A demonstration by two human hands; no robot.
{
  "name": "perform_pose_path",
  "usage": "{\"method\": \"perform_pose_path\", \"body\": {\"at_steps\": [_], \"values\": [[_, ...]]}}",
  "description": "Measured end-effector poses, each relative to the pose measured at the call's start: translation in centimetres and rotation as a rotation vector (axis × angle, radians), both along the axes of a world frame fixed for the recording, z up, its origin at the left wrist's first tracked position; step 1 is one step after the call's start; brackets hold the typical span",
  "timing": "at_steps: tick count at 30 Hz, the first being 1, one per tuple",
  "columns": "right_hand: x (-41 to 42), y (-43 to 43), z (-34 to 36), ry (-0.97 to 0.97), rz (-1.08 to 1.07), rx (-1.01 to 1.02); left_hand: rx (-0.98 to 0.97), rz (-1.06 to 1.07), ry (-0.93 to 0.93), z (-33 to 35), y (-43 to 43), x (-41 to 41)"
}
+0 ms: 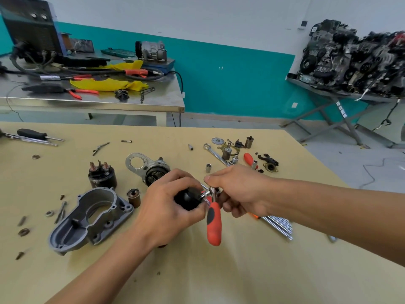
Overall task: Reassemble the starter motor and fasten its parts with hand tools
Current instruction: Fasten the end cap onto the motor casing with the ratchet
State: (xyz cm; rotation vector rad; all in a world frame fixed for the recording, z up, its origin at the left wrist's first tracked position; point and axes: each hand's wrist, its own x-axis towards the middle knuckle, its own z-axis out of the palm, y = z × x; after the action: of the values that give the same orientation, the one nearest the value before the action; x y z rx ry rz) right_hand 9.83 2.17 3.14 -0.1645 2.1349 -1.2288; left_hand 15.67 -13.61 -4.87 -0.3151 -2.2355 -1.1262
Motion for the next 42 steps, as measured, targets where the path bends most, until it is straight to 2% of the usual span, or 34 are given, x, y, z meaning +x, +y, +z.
{"method": "perform_pose_path", "body": {"at_steps": [5, 10, 12, 17, 20, 22, 25, 30, 32, 34, 38, 40, 42], "values": [[0.3, 0.3, -0.5, 0.085, 0.04, -0.126, 0.088, -0.004, -0.047, 0.4, -0.1, 0.0], [-0.2, 1.8, 0.1, 0.084, 0.263, -0.116, 0.112, 0.018, -0.075, 0.6, -0.3, 0.1], [-0.3, 2.5, 0.2, 0.254, 0.432, 0.018, 0.106, 0.014, -0.078, 0.7, -0.3, 0.2], [-0.8, 2.9, 1.0, 0.895, 0.817, 0.419, 0.078, -0.013, -0.088, 0.9, -0.6, 0.3], [-1.1, 2.4, 1.5, 1.129, 0.946, 0.653, 0.063, -0.024, -0.08, 1.0, -0.6, 0.4], [-1.1, 2.1, 1.5, 1.118, 0.929, 0.581, 0.061, -0.025, -0.067, 0.9, -0.7, 0.3], [-0.9, 1.7, 1.1, 0.93, 0.779, 0.386, 0.028, -0.066, -0.037, 0.9, -0.7, 0.3], [-1.1, 0.6, 0.5, 0.528, 0.435, 0.43, -0.02, -0.038, -0.039, 0.6, -0.4, 0.2], [-0.9, 0.7, 0.1, 0.45, 0.392, 0.417, -0.034, -0.033, -0.06, 0.3, -0.5, 0.3], [-0.7, 1.2, -0.5, 0.634, 0.504, 0.458, -0.037, -0.004, -0.092, 0.1, -0.5, 0.5], [-1.2, 2.5, -0.5, 1.242, 0.89, 0.53, 0.012, -0.026, -0.184, 0.2, -0.6, 0.6], [-2.1, 2.8, -0.4, 1.566, 1.11, 0.474, 0.049, -0.039, -0.212, 0.4, -1.0, 0.5], [-2.6, 2.7, -0.8, 1.694, 1.162, 0.357, 0.092, -0.062, -0.252, 0.5, -1.6, 0.6]]}}
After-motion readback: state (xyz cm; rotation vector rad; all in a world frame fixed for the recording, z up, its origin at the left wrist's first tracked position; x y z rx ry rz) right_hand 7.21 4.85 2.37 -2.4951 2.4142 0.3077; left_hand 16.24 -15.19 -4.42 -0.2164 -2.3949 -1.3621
